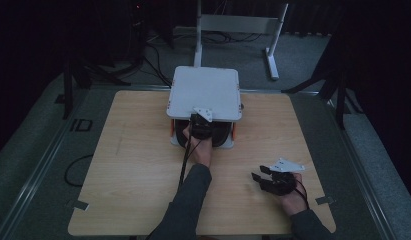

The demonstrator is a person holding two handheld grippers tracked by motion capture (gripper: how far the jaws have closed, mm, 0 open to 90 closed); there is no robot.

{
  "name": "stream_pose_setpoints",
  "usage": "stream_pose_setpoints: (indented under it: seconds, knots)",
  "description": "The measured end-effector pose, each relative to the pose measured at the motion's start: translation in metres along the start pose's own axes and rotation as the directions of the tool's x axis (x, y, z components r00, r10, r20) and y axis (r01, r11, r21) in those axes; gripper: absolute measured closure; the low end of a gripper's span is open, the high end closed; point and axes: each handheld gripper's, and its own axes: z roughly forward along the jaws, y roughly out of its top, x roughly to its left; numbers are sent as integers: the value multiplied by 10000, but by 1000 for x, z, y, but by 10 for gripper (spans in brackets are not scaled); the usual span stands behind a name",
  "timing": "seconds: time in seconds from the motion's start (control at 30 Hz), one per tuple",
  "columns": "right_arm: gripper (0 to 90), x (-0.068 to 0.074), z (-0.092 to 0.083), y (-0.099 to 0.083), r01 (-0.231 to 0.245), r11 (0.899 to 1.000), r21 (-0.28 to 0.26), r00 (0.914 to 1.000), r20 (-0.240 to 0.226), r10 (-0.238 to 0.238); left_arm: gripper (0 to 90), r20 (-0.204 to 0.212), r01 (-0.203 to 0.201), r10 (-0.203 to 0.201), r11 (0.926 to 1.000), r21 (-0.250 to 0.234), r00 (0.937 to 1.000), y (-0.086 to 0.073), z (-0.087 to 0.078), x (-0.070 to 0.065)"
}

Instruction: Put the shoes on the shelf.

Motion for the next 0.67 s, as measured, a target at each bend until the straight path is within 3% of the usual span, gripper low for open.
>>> stream_pose_setpoints:
  seconds: [0.13, 0.33, 0.43, 0.53, 0.6, 0.67]
  knots:
    - [521, 0, 0, 0, 16, 10000, -3, 10000, 19, -16, 523, 518, -134, 120, 9996, 260, 9986, -3, -6, 2]
    - [516, 1, 0, -1, 63, 10000, 33, 10000, -1, -63, 473, 1273, -182, 75, 9964, 832, 9918, -9, -27, 16]
    - [514, 2, 0, -1, 78, 10000, 48, 10000, -20, -78, 471, 1980, -115, -78, 9953, 960, 9802, -13, -40, 28]
    - [514, 2, 0, -1, 101, 9999, 67, 9999, -10, -101, 457, 2417, -406, 177, 9951, 902, 9702, -15, -53, 39]
    - [514, 2, 0, -1, 97, 9999, 75, 10000, 8, -97, 457, 2807, -483, 240, 9956, 799, 9595, -16, -63, 48]
    - [513, 1, 0, -1, 102, 9999, 34, 9999, 31, -102, 454, 2964, -583, 356, 9960, 682, 9544, -16, -73, 60]
